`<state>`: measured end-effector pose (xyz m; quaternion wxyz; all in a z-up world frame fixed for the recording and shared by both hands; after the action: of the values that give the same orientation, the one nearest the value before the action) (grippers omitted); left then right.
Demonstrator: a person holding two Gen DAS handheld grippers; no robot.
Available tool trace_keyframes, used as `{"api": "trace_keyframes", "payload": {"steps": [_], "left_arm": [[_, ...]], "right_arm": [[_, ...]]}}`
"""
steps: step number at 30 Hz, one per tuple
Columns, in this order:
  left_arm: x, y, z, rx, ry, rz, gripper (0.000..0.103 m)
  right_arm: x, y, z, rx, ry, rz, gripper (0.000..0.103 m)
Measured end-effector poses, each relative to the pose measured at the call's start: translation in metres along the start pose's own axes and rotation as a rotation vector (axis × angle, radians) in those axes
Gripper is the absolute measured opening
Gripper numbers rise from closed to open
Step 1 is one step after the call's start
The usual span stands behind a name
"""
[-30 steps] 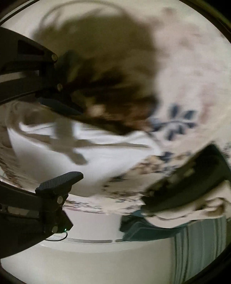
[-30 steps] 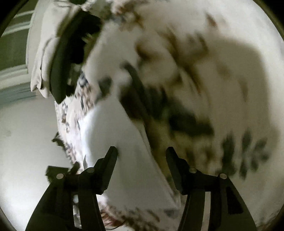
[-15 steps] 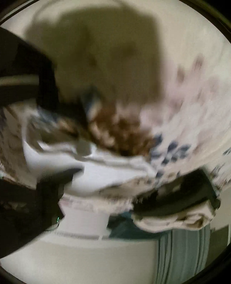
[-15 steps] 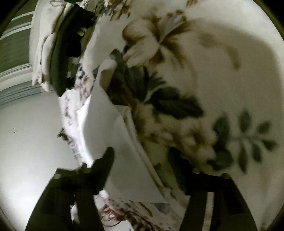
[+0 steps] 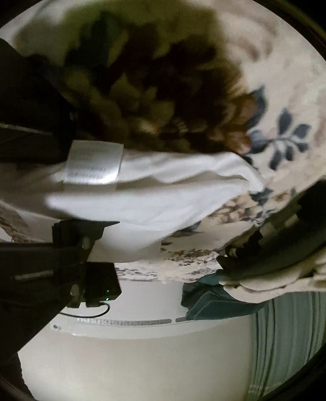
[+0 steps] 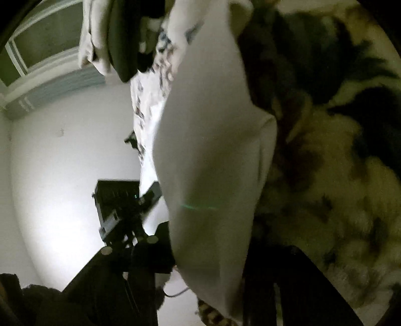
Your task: Fold small clothes
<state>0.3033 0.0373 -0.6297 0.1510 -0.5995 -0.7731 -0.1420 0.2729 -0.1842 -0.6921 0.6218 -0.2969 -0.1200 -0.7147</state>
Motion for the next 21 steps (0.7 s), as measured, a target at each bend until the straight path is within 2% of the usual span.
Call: {"api": "trace_keyframes", "payload": {"steps": [1, 6, 11, 15, 19, 21], "left_arm": [[0.002, -0.001, -0.005, -0.004, 0.004, 0.000, 0.014], [0.018, 0.006, -0.042, -0.026, 0.027, -0.001, 0.013], [0.033, 0.037, -0.111, -0.084, 0.045, -0.009, 0.013], [0.037, 0.081, -0.158, -0.130, 0.039, -0.045, 0.014], [0.031, 0.159, -0.213, -0.193, 0.032, -0.115, 0.014], [0.025, 0.198, -0.234, -0.218, 0.028, -0.148, 0.014]], "right_arm": [[0.002, -0.001, 0.004, 0.001, -0.002, -0.009, 0.019], [0.031, -0.017, 0.041, 0.023, -0.020, -0.062, 0.016], [0.076, -0.005, 0.100, 0.059, -0.034, -0.102, 0.016], [0.115, 0.041, 0.161, 0.128, -0.060, -0.146, 0.016], [0.148, 0.105, 0.217, 0.204, -0.088, -0.203, 0.016], [0.162, 0.150, 0.248, 0.243, -0.101, -0.237, 0.016]]}}
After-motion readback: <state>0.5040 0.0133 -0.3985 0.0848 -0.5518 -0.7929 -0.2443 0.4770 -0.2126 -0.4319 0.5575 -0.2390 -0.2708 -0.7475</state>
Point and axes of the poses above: each gripper's, at about its wrist camera, not at the fingertips, and x roughly against the way its jaws point, z to its left, y to its top, the point moved 7 cm from there along -x, roughly the way its jaws point, and after that the axes turned 12 degrees about -y, right-handed, at the moved point
